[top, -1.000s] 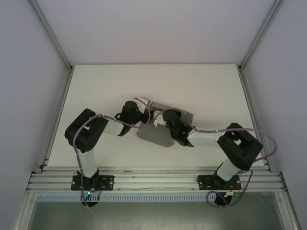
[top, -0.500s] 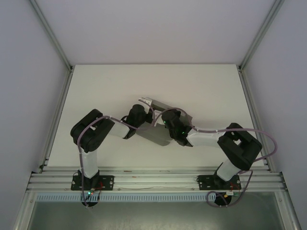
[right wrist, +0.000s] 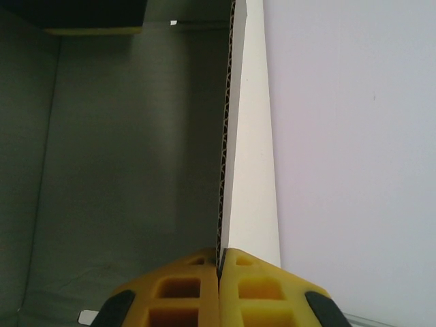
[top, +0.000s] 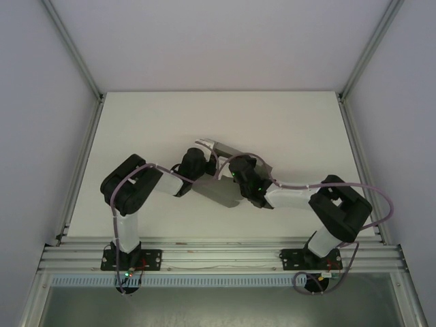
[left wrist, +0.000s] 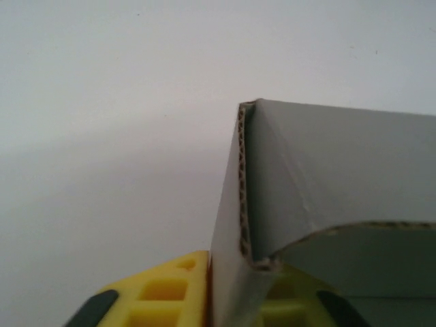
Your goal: Assemble paper box
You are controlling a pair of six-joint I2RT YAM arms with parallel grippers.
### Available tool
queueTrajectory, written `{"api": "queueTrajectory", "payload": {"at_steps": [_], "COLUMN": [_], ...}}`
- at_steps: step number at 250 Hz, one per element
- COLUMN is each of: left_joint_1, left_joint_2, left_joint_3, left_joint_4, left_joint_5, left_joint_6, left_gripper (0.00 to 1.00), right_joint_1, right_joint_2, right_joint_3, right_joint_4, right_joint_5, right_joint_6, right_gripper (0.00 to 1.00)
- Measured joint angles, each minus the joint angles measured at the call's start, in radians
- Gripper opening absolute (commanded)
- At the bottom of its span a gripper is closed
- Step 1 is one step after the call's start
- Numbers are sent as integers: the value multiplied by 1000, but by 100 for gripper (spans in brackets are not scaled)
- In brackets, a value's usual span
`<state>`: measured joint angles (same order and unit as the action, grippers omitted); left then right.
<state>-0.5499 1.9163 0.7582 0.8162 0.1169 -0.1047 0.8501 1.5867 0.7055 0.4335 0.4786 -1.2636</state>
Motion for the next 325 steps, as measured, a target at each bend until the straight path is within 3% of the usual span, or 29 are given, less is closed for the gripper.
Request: {"api": "queueTrajectory", "payload": {"at_steps": [17,79,116,132,166,199,228,267,325], "left_joint_1": [0,7,8,8,6,-8,-29,-38,-39], "left_joint_2": [0,1,-1,-11,-16,-16,-9,-9,-9], "left_joint_3": [8,-5,-40,-57,-89,-97,-97,-97,-97], "left_joint_4": [-11,9,60,70,112,128,139,139,137], "left_joint_5": [3,14,30,44,92,116,122,130,126], "left_joint_6": [10,28,28,28,34,55,68,80,85], "left_gripper": [0,0,0,0,0,0,0,0,0], "right_joint_1": [0,3,4,-1,-81,-210,-245,-245,-245], "right_joint_2": [0,-57,-223,-300,-422,-426,-298,-121,35], "right_joint_3": [1,27,27,27,23,41,152,273,312], "right_joint_4": [-3,-184,-365,-411,-431,-404,-420,-422,-435], "right_joint_5": [1,-61,-179,-230,-360,-463,-509,-545,-593], "right_joint_6": [8,193,364,447,668,898,1009,1048,1055], "right_gripper": [0,51,60,73,87,87,87,84,81]}}
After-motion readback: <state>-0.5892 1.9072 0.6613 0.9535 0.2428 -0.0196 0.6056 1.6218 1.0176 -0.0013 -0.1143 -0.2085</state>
